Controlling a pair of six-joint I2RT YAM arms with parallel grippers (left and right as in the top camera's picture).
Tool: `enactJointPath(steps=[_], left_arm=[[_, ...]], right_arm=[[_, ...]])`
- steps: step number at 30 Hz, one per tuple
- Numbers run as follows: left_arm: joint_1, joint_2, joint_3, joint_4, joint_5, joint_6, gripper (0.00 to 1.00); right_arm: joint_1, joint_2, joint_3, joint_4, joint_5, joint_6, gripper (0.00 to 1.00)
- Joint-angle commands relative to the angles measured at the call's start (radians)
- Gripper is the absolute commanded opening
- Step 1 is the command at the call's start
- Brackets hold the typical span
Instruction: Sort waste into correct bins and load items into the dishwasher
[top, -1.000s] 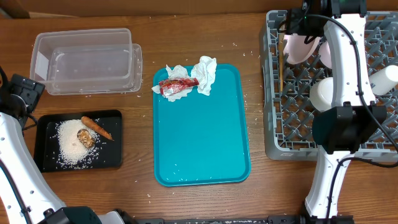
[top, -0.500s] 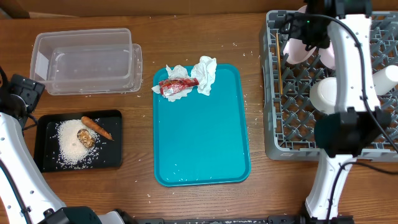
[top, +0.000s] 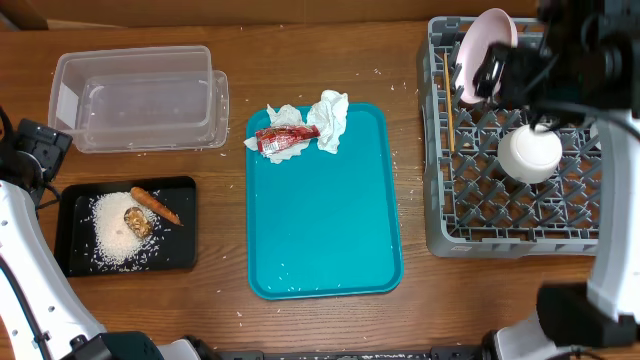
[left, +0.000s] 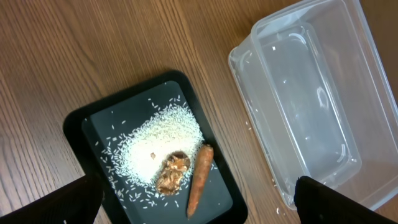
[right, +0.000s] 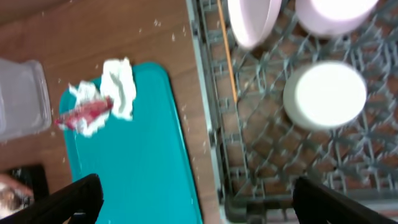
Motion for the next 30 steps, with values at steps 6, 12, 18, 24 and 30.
enactJointPath(steps=[6, 12, 18, 24, 30], left_arm=[[-0.002, 0.004, 0.0, 0.0, 0.002, -0.013, 1.0], [-0.002, 0.004, 0.0, 0.001, 0.002, -0.013, 1.0], [-0.002, 0.004, 0.0, 0.001, 0.002, -0.013, 1.0], [-0.002, 0.004, 0.0, 0.001, 0.002, -0.013, 1.0], [-0.002, 0.004, 0.0, 0.0, 0.002, -0.013, 1.0]], right_arm=[[0.009, -0.277, -0.45, 0.014, -0.002, 0.073, 1.0], [0.009, -0.393, -0.708, 0.019, -0.01, 0.135, 1.0], [0.009, -0.378, -0.799, 0.016, -0.044, 0.14, 1.0], [0.009, -0.362, -0.803, 0.043, -0.043, 0.139, 1.0], [0.009, -0.362, -0.803, 0.029, -0.043, 0.139, 1.0]])
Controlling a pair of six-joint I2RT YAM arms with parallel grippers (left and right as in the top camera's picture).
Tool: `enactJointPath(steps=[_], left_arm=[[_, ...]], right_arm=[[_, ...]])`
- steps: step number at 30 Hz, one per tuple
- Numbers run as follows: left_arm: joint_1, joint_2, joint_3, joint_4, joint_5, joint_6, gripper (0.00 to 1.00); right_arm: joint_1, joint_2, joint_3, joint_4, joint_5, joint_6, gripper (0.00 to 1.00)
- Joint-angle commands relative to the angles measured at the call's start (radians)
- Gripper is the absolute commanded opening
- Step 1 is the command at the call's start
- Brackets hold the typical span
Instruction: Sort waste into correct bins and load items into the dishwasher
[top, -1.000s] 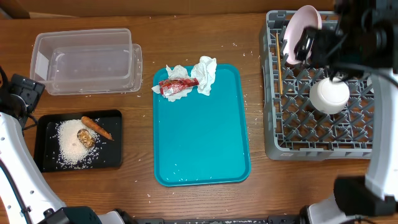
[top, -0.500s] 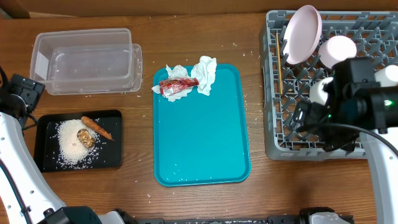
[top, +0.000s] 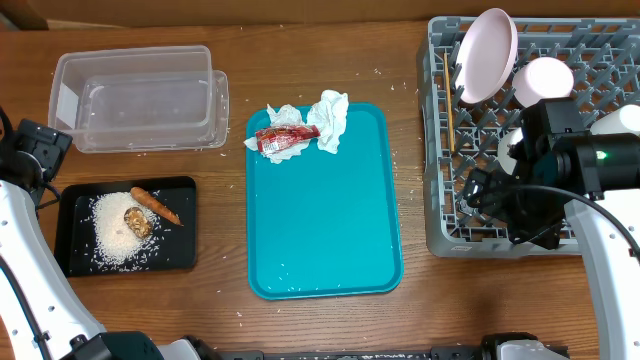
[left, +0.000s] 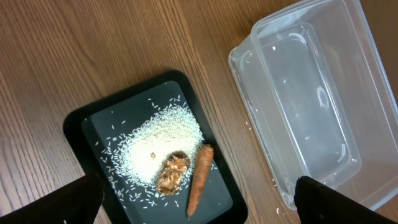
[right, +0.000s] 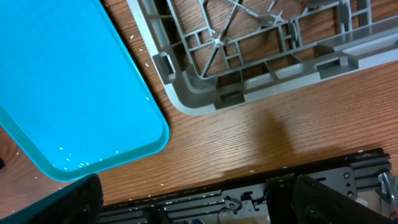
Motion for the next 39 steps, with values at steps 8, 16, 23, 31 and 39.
enactJointPath(steps=[8, 16, 23, 31, 39], left_arm=[[-0.002, 0.004, 0.0, 0.0, 0.002, -0.013, 1.0], [-0.002, 0.004, 0.0, 0.0, 0.002, -0.013, 1.0], [-0.002, 0.004, 0.0, 0.0, 0.002, -0.013, 1.0], [-0.002, 0.004, 0.0, 0.0, 0.002, -0.013, 1.0], [-0.002, 0.004, 0.0, 0.0, 0.002, -0.013, 1.0]], right_arm=[[0.001, -0.003, -0.005, 0.046, 0.003, -0.004, 1.0], [0.001, -0.106, -0.121, 0.325, -0.031, -0.068, 1.0], [0.001, -0.367, -0.429, 0.718, -0.05, -0.1, 1.0], [0.001, -0.722, -0.833, 1.122, -0.066, -0.139, 1.0], [-0.006, -0.982, -1.154, 1.481, -0.066, -0.138, 1.0]])
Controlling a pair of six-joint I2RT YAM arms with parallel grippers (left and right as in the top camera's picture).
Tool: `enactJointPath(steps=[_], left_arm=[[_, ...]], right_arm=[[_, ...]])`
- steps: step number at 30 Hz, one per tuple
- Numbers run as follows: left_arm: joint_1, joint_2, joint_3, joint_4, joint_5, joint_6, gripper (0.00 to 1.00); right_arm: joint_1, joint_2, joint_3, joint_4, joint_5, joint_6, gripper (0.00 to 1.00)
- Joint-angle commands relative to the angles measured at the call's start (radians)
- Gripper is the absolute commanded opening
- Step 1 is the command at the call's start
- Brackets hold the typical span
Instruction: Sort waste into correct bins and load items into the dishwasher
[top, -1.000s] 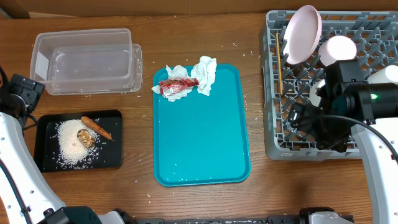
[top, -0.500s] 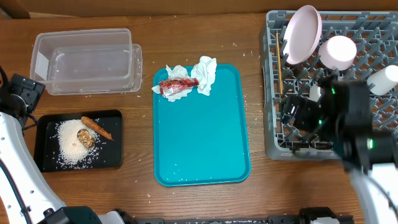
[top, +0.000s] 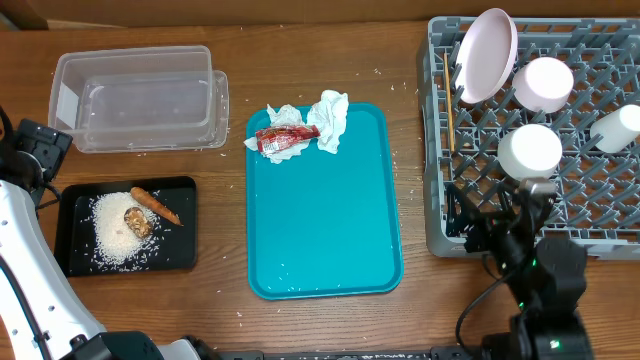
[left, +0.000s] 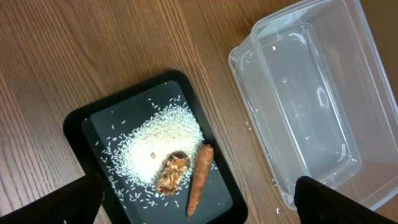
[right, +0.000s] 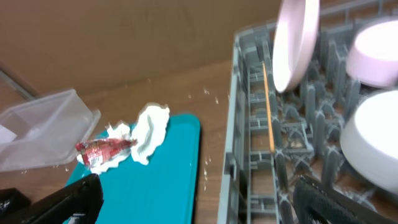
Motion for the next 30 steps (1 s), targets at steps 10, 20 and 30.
enactJointPath(steps=[10, 20, 30], left_arm=[[-0.002, 0.003, 0.0, 0.0, 0.002, -0.013, 1.0], [-0.002, 0.003, 0.0, 0.0, 0.002, -0.013, 1.0], [-0.002, 0.003, 0.0, 0.0, 0.002, -0.013, 1.0]], right_arm=[[-0.01, -0.265, -0.316, 0.302, -0.001, -0.007, 1.0], [-0.072, -0.436, -0.369, 0.215, 0.014, -0.007, 1.0], [-0.089, -0.436, -0.369, 0.185, 0.02, -0.164, 1.0]])
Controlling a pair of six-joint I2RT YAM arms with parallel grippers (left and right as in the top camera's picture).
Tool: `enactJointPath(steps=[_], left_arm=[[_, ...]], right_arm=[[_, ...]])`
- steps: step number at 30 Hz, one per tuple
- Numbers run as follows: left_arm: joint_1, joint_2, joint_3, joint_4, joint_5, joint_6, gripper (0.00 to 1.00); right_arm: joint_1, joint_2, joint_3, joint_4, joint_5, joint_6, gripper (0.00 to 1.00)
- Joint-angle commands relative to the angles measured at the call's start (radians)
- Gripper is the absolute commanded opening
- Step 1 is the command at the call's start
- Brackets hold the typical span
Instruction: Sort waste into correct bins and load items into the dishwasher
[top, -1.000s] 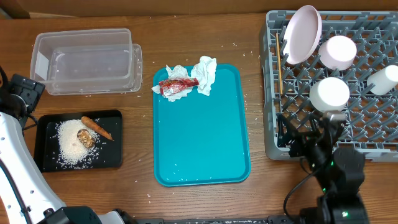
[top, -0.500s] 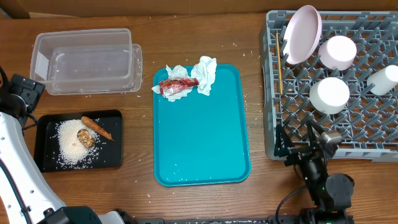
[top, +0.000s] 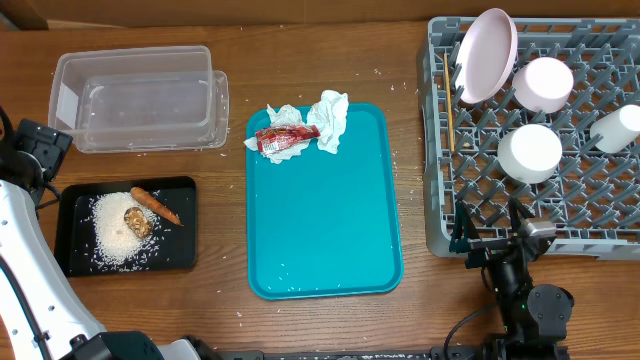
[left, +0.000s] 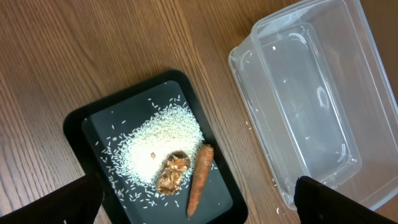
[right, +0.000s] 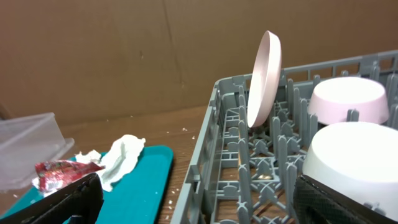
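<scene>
A red wrapper (top: 285, 138) and crumpled white napkins (top: 330, 120) lie at the far end of the teal tray (top: 325, 230). The black tray (top: 75, 255) holds rice (top: 115, 225), a carrot (top: 155, 205) and a brown food lump (top: 138, 221). The grey dish rack (top: 436, 150) carries a pink plate (top: 487, 55), pink bowl (top: 543, 84), white bowl (top: 529, 152), white cup (top: 620, 128) and a chopstick (top: 448, 100). My right gripper (top: 490, 235) sits open and empty at the rack's front left corner. My left gripper (left: 199, 208) hangs open and empty above the black tray.
A clear plastic container (top: 140, 100) stands at the back left, beyond the black tray. Rice grains are scattered on the wood around the trays. The left arm rises along the table's left edge.
My right gripper has drawn back toward the table's front edge and now looks level across the rack. The left arm and all objects are unchanged.
My right gripper was first over the back of the rack by the pink plate and white bowl. It then stood over the rack's front, later at its front edge, and now sits lower near the table front. It stayed empty; the left arm never moved.
</scene>
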Motion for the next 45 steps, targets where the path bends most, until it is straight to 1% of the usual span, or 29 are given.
enactJointPath(steps=[1, 41, 43, 45], left_arm=[[-0.002, 0.003, 0.0, 0.0, 0.002, -0.013, 1.0], [-0.002, 0.003, 0.0, 0.0, 0.002, -0.014, 1.0], [-0.002, 0.003, 0.0, -0.003, 0.103, -0.059, 1.0], [-0.002, 0.003, 0.0, -0.023, 0.267, -0.065, 1.0]], right_arm=[[-0.003, -0.01, -0.01, 0.004, 0.002, -0.05, 1.0], [-0.003, -0.009, -0.01, 0.005, -0.002, -0.048, 1.0], [-0.003, -0.009, -0.01, 0.005, -0.002, -0.048, 1.0], [-0.003, -0.009, -0.01, 0.005, -0.002, -0.048, 1.0]])
